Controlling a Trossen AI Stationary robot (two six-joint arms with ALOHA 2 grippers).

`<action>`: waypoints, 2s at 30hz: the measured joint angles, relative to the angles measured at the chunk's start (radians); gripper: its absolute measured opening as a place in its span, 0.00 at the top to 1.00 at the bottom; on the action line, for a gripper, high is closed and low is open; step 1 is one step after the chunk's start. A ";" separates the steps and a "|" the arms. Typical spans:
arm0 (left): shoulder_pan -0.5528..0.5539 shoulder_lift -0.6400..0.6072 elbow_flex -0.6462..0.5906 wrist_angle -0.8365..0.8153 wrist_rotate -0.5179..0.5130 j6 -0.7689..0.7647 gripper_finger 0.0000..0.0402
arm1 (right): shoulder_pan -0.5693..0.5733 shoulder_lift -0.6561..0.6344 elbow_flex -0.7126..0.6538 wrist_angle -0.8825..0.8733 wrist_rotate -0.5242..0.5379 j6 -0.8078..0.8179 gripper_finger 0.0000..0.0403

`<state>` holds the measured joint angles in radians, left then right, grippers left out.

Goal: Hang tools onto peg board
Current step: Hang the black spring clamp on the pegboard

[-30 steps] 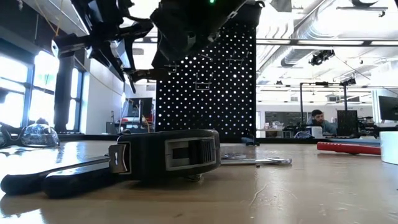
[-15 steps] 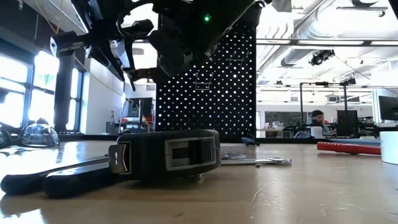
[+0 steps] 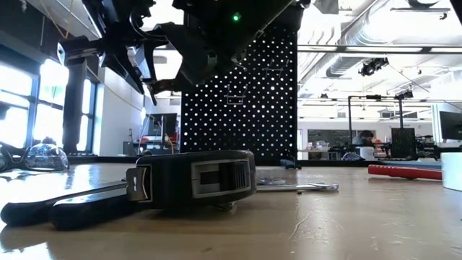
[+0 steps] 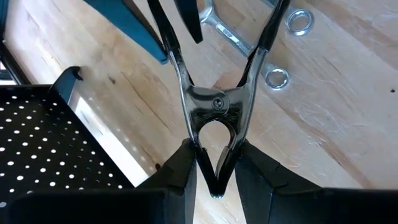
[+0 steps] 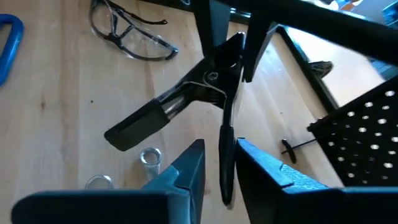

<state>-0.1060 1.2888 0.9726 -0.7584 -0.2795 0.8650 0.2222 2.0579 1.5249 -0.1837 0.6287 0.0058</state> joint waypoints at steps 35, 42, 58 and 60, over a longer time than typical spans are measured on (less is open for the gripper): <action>-0.052 0.002 -0.003 0.042 -0.032 -0.042 0.82 | -0.009 -0.003 0.001 -0.090 0.010 0.096 0.98; -0.061 0.002 0.038 0.033 -0.032 -0.053 0.82 | -0.009 -0.005 0.000 -0.125 0.013 0.120 0.98; -0.064 -0.002 0.079 0.070 -0.006 -0.144 0.73 | 0.023 0.004 -0.005 -0.267 0.163 0.225 0.99; -0.063 -0.002 0.079 0.068 -0.007 -0.162 0.71 | 0.035 0.003 -0.005 -0.293 0.190 0.249 0.99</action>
<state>-0.1689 1.2866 1.0515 -0.6903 -0.2870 0.7027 0.2576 2.0609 1.5204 -0.4762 0.8190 0.2551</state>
